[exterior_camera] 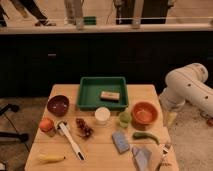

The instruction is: Place brush in purple bowl

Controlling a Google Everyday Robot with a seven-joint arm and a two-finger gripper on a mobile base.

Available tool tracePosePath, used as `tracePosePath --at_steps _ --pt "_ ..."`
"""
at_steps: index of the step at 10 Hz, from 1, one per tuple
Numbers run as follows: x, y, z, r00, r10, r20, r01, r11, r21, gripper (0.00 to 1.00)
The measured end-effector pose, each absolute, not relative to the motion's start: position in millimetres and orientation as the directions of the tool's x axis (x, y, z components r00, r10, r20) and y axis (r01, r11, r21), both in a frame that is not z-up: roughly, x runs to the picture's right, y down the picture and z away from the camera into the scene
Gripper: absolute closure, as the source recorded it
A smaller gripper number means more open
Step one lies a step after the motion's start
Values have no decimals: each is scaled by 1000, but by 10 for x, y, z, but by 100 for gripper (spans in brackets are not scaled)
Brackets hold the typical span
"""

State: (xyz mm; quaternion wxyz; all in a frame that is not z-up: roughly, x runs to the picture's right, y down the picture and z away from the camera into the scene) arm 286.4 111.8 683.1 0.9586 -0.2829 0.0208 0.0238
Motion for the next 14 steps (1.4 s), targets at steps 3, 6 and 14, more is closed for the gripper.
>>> tracePosePath --at_steps 3,6,14 --pt "2864 1118 6831 998 34 -53 -57 839 -541 20" --pt "2846 1154 6838 997 36 -75 -71 837 -542 20" --pt "1760 1568 6921 946 270 -181 -325 819 -473 20"
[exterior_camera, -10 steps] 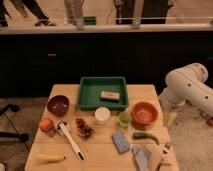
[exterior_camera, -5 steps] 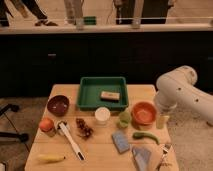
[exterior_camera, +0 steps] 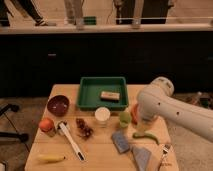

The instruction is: Place brush in purple bowl

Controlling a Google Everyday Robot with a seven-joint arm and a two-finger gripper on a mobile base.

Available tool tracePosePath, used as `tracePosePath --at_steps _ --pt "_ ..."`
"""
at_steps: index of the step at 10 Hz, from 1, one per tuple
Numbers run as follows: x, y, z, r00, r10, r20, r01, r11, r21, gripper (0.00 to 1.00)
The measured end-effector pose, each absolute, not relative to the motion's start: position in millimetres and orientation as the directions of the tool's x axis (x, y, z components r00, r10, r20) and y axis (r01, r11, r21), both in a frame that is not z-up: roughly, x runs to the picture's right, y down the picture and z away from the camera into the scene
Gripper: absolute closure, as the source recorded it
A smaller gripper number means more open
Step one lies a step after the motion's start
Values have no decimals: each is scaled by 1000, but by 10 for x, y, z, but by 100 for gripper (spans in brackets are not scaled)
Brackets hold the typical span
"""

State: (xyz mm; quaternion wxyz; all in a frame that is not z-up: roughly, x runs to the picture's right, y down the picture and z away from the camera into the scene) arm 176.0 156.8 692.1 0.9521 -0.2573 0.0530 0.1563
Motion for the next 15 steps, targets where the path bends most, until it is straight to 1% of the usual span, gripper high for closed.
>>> tracePosePath --at_steps 2,7,9,12,15 --pt "1657 1607 6905 931 314 -186 -365 806 -466 20" --pt "1652 1611 6904 930 316 -188 -368 805 -465 20" --pt "1584 1664 6904 920 348 -181 -392 797 -460 20" --pt "1092 1770 6895 914 383 -135 -399 786 -472 20" --pt "386 1907 6887 906 417 -72 -395 773 -496 20"
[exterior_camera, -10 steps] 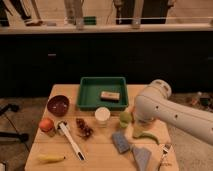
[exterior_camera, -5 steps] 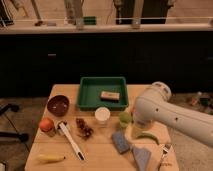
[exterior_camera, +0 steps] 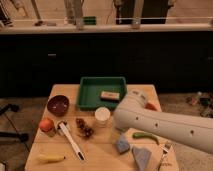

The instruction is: Place brush in purple bowl

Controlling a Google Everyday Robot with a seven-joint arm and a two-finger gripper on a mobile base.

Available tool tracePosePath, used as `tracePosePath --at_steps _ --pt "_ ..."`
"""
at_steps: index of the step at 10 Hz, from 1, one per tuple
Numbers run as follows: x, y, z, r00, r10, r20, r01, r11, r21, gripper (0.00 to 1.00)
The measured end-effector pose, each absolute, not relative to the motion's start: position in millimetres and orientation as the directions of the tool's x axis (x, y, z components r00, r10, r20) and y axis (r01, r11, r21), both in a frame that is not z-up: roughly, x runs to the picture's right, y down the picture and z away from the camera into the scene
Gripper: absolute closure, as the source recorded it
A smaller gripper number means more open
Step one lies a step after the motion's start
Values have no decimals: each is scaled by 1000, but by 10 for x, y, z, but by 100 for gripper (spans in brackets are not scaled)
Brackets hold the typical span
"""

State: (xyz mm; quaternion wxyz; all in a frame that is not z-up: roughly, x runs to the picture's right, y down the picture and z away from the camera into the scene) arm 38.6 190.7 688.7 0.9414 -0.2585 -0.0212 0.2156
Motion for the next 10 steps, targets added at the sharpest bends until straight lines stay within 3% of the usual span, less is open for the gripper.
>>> tracePosePath --at_steps 5,10 --pt "-499 2290 7020 908 418 6 -335 737 -587 20" --pt "-503 2287 7022 908 418 10 -333 737 -588 20"
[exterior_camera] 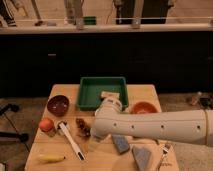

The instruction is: Place brush in purple bowl

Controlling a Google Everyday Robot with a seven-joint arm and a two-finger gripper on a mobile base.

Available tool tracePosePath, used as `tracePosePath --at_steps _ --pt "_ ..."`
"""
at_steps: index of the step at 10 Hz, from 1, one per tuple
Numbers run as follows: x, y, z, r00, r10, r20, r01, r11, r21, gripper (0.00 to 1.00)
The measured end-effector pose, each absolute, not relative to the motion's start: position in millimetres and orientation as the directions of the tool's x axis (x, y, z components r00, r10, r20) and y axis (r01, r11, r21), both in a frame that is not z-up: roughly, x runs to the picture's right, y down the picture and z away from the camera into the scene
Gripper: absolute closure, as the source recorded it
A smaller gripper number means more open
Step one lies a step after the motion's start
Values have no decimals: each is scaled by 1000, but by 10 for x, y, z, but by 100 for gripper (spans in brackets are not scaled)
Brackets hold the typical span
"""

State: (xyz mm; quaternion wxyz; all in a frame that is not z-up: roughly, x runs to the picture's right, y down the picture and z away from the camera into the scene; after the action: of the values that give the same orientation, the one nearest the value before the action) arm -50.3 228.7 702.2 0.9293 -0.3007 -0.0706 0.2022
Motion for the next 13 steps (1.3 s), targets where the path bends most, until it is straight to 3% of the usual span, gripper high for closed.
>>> tracePosePath --at_steps 12,13 --pt "-1581 2802 7311 921 387 47 -294 768 -569 20" --pt "-1590 2831 7326 923 382 50 -287 768 -573 26"
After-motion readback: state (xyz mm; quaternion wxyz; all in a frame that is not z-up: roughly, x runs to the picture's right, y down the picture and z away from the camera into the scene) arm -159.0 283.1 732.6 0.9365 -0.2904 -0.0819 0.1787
